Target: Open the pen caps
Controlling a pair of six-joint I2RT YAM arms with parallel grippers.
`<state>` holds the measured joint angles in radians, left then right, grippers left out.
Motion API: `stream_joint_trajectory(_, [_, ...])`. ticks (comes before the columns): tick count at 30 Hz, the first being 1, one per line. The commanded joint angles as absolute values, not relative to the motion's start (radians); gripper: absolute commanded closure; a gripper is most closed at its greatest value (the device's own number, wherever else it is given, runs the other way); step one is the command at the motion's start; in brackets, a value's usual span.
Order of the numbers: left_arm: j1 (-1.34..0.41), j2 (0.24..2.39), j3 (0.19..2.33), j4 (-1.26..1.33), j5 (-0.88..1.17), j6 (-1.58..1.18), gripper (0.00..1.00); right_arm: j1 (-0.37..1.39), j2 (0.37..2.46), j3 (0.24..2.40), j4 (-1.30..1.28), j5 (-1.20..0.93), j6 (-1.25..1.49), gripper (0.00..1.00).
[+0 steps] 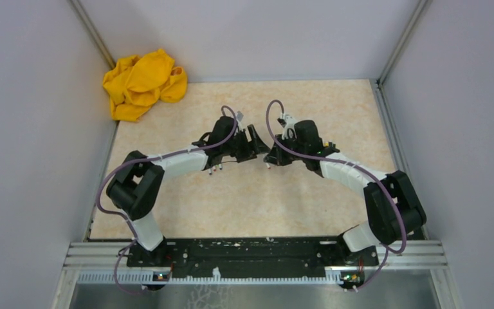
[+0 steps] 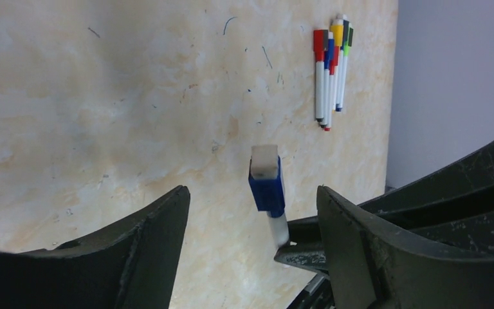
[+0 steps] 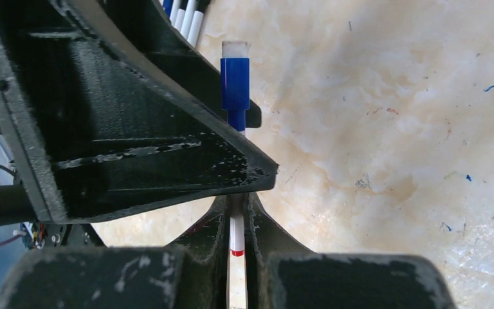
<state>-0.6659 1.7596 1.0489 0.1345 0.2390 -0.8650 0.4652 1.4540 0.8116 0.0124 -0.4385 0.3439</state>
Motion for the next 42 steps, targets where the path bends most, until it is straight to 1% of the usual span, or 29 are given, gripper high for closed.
stream_joint_trajectory(1, [-0.662,1.775,1.068,0.214,0.266,-0.944,0.24,0.482,1.436,0.821,0.075,-0.477,0.353,1.0])
stream_joint_trajectory(5, [-0.647,1.761,1.034,0.247,0.241,-0.989,0.31,0.487,1.44,0.821,0.068,-0.482,0.35,1.0])
stream_joint_trajectory(14, [-0.63,1.71,0.96,0.298,0.201,-1.033,0.51,0.491,1.438,0.817,0.057,-0.468,0.338,1.0])
stream_joint_trajectory(22, [-0.622,1.666,0.919,0.333,0.177,-1.062,0.59,0.495,1.449,0.821,0.057,-0.477,0.341,1.0])
stream_joint_trajectory(31, [-0.622,1.672,0.92,0.36,0.214,-1.075,0.69,0.521,1.481,0.85,0.062,-0.481,0.346,1.0])
stream_joint_trajectory(32, [-0.622,1.674,0.921,0.362,0.218,-1.074,0.71,0.523,1.48,0.852,0.059,-0.48,0.345,1.0])
stream_joint_trajectory(36, [-0.621,1.679,0.919,0.376,0.233,-1.07,0.87,0.523,1.478,0.853,0.055,-0.467,0.342,1.0])
stream_joint_trajectory(38, [-0.619,1.681,0.92,0.379,0.238,-1.068,0.98,0.523,1.475,0.851,0.054,-0.463,0.342,1.0])
stream_joint_trajectory(39, [-0.619,1.683,0.92,0.379,0.24,-1.066,1.0,0.523,1.473,0.851,0.053,-0.46,0.341,1.0])
stream_joint_trajectory(42, [-0.618,1.685,0.918,0.381,0.241,-1.06,1.0,0.525,1.464,0.851,0.051,-0.458,0.333,1.0])
